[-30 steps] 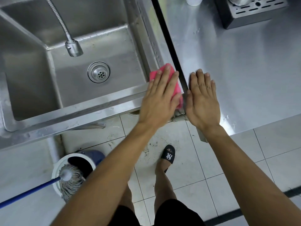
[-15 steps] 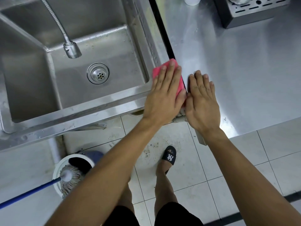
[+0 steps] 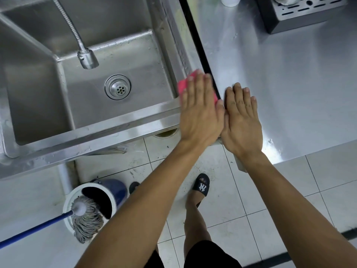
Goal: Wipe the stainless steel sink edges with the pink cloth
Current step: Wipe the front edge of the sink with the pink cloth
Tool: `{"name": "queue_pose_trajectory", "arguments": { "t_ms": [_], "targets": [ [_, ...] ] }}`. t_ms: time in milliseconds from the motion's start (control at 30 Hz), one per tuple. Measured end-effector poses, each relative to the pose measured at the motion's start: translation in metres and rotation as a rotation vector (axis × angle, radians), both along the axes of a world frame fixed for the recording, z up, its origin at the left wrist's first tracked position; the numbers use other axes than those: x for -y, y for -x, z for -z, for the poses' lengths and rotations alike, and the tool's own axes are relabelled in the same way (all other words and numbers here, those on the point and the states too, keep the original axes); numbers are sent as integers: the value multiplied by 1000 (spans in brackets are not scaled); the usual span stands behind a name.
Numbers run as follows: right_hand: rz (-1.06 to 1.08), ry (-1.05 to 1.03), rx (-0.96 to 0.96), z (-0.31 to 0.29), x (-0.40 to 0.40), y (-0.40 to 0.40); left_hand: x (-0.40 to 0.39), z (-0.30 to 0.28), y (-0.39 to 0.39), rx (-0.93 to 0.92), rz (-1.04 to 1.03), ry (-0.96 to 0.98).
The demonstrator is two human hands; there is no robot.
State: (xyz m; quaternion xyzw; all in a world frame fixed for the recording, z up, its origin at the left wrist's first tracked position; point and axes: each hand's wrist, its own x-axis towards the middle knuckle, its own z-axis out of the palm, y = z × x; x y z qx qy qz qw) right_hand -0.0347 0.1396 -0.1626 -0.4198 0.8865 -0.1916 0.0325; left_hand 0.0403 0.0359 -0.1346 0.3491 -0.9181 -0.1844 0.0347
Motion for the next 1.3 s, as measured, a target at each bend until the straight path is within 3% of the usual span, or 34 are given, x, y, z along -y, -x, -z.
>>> {"name": "queue_pose_trajectory", "arguments": {
  "t_ms": [133, 200, 367, 467, 633, 800, 867, 1033, 1133, 1233, 1300],
  "targets": [
    [-25, -9, 2, 0, 0, 0, 25, 4, -35, -17, 300, 33],
    [-13, -17, -2, 0, -1, 2, 45, 6, -73, 23, 339, 54],
    [-12, -40, -36, -1, 0, 0, 67, 0, -145, 202, 120, 43],
    [-8, -48, -58, 0, 1, -2, 43, 2, -103, 134, -63, 18],
    [-3, -45, -37, 1, 1, -1, -1, 2, -4, -53, -162, 4],
    [-24, -44, -12, 0, 1, -1, 20, 8, -32, -80, 244, 34],
    [-16, -42, -8, -1, -1, 0, 39, 10, -61, -51, 292, 40],
    [-18, -71, 1, -5, 0, -1, 71, 6, -149, 132, 178, 73],
    [-12, -73, 20, -6, 0, -2, 84, 0, -200, 140, 30, 72],
    [-25, 14, 74, -17, 9, -13, 72, -3, -180, 141, -225, 75],
    [-136, 70, 98, -26, 26, -34, 55, -3, -141, 130, -231, 96]
  ]
}}
